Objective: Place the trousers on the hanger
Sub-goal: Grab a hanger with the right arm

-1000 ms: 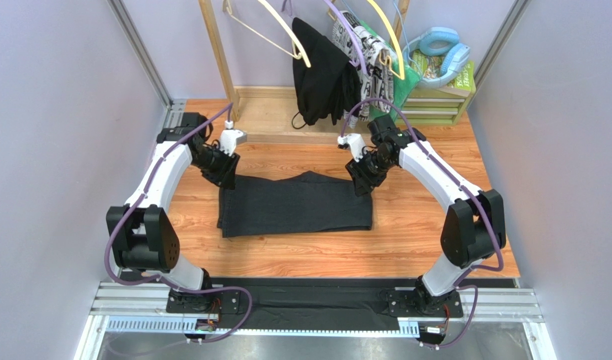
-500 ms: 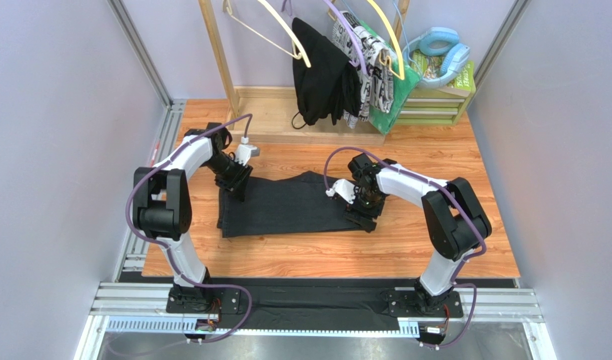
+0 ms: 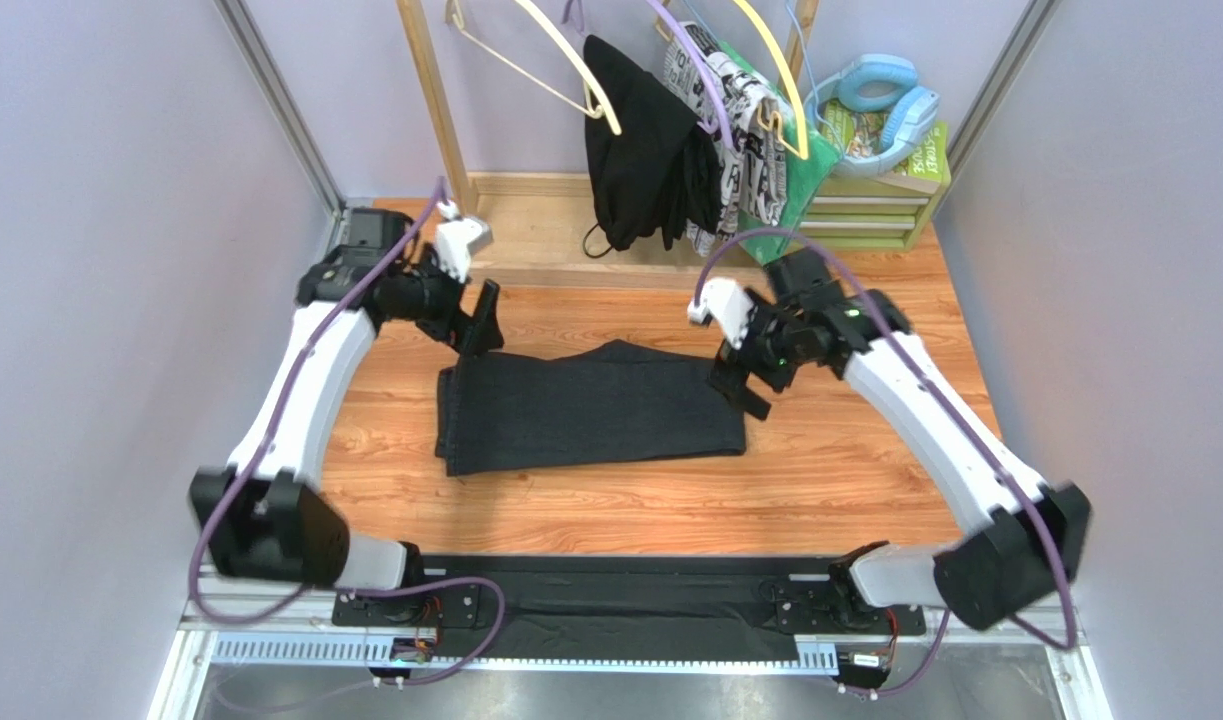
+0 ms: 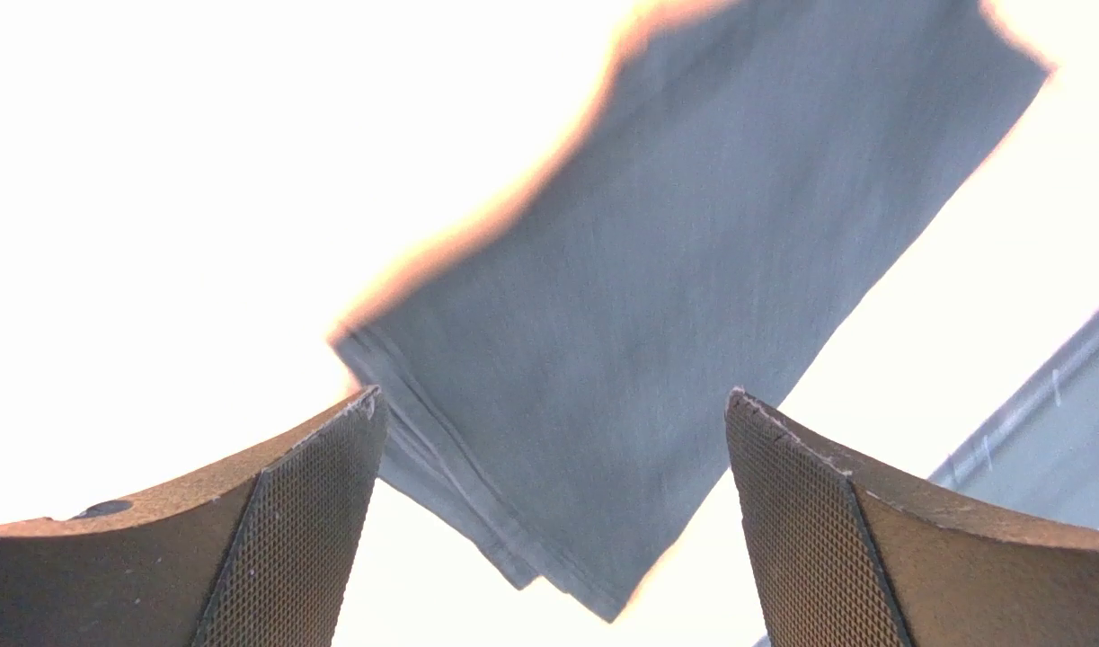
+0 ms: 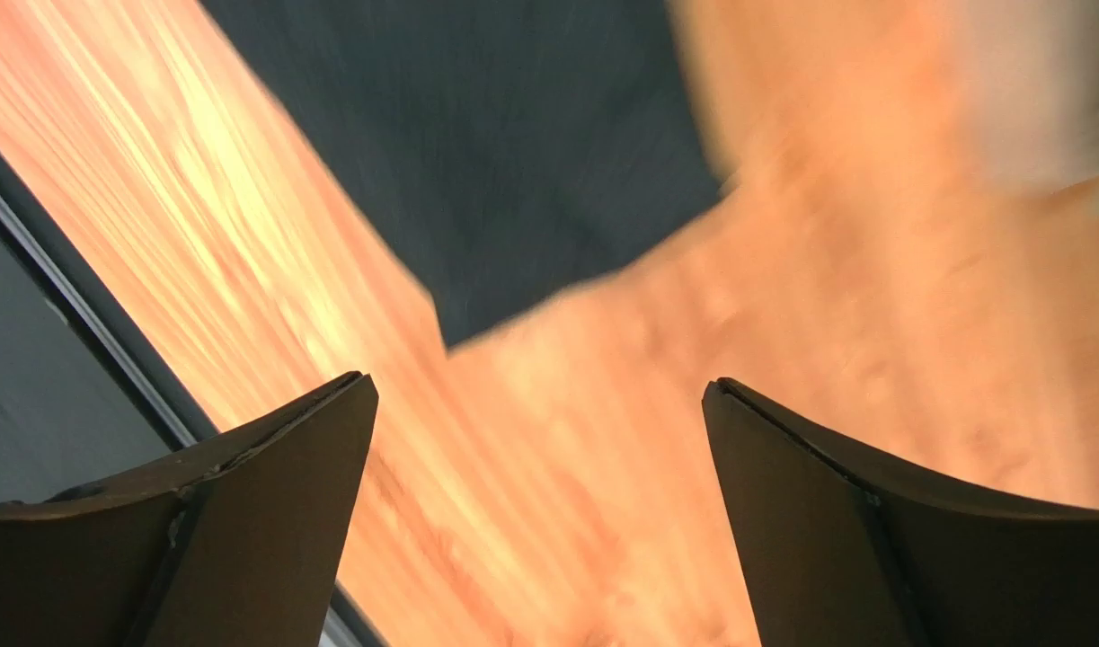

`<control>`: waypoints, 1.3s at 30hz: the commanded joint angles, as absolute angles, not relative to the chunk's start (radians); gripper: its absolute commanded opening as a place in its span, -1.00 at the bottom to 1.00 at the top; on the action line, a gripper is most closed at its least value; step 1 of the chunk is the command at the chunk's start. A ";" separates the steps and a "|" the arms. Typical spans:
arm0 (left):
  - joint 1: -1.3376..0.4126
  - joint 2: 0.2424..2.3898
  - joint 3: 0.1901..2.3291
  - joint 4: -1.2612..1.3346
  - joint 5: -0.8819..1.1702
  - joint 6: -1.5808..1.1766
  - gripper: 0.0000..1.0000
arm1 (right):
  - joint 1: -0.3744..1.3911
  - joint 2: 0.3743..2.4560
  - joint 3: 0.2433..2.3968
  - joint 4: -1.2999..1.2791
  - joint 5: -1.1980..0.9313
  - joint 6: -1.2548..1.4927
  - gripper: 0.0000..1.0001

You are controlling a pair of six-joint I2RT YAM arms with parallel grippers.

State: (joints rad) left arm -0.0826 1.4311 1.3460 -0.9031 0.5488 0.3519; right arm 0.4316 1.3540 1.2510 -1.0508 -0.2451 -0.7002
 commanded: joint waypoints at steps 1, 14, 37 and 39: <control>-0.081 1.214 1.358 -0.660 0.559 0.104 0.99 | 0.434 1.255 1.501 -1.052 -0.461 -0.511 1.00; -0.081 1.167 1.364 -0.545 0.589 -0.147 0.99 | 0.434 1.647 2.167 -0.474 -0.492 0.073 0.96; -0.081 1.094 1.264 -0.552 0.480 -0.094 0.99 | 0.523 2.098 2.428 -0.120 -0.313 0.066 0.07; -0.081 1.095 1.270 -0.555 0.466 -0.091 0.99 | 0.535 2.132 2.492 -0.152 -0.281 0.022 -0.32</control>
